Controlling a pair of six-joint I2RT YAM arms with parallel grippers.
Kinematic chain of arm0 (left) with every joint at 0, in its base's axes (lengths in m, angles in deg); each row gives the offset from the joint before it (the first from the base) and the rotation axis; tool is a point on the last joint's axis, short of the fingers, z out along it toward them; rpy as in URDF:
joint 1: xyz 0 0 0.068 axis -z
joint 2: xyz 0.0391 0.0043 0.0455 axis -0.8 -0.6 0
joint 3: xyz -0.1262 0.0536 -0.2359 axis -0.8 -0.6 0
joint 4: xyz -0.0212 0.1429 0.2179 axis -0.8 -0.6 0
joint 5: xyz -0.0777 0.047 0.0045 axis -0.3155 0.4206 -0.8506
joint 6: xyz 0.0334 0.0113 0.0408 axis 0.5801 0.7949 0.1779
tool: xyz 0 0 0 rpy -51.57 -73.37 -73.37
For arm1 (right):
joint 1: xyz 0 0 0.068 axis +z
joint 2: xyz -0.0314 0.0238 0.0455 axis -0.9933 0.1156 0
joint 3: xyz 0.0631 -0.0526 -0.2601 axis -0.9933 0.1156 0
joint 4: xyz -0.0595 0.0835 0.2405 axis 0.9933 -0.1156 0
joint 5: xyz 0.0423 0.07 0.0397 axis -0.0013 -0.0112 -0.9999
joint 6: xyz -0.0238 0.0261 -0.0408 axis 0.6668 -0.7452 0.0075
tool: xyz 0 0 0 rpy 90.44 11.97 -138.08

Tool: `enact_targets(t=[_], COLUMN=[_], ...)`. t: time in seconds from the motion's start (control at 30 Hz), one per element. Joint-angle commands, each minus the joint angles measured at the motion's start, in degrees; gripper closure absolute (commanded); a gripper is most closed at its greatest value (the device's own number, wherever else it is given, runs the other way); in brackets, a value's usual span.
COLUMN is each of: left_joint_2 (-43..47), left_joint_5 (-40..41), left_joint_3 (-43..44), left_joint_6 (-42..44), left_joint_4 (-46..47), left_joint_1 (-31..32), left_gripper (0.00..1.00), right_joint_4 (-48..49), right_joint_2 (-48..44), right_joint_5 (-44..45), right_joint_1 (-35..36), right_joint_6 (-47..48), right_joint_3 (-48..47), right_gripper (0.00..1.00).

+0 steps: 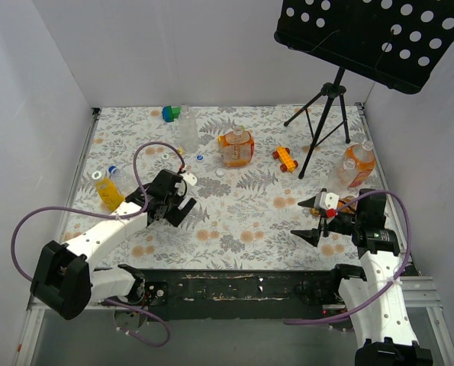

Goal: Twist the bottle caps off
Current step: Move the plastic bottle to the center of the board.

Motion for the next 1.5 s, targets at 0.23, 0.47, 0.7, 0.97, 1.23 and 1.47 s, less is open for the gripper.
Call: enact_targets(t=[0.23,0.47,0.7,0.97,1.23,1.47], left_joint_2=[-9.61,-12.08,-10.94,-6.28,-13.47,-26.13], left_joint_5=[1.96,1.35,-4.53,-15.00,-14.65,-10.00], left_joint_3=[-0.26,-0.27,0.61,2.81,9.39,18.27], left_joint_6=[1.89,0.92,-0.66,-3.03,-12.34,-20.07], left_joint_4=[7.01,6.84,4.47,2.01,5.17,6.49], left_joint_1=[-3.01,-4.86,-5.04,0.05,11.22,16.58], left_gripper=[0.18,0.25,0.38,0.53,0.61,0.59], right_joint_4=[-0.83,-1.27,-1.80,-1.89,-1.62,-1.45], right_joint_2=[-0.59,-1.30,-2.61,-3.58,-3.93,-3.93], right_joint_5=[-0.97,-1.41,-1.50,-1.50,-0.89,-0.53], right_joint_1=[-0.34,-0.26,-0.26,-0.34,-0.34,-0.34], right_joint_6=[0.86,1.29,1.73,1.73,1.65,1.47], right_joint_3=[-0.85,-1.11,-1.20,-1.03,-0.94,-0.85], right_gripper=[0.09,0.09,0.09,0.08,0.08,0.08])
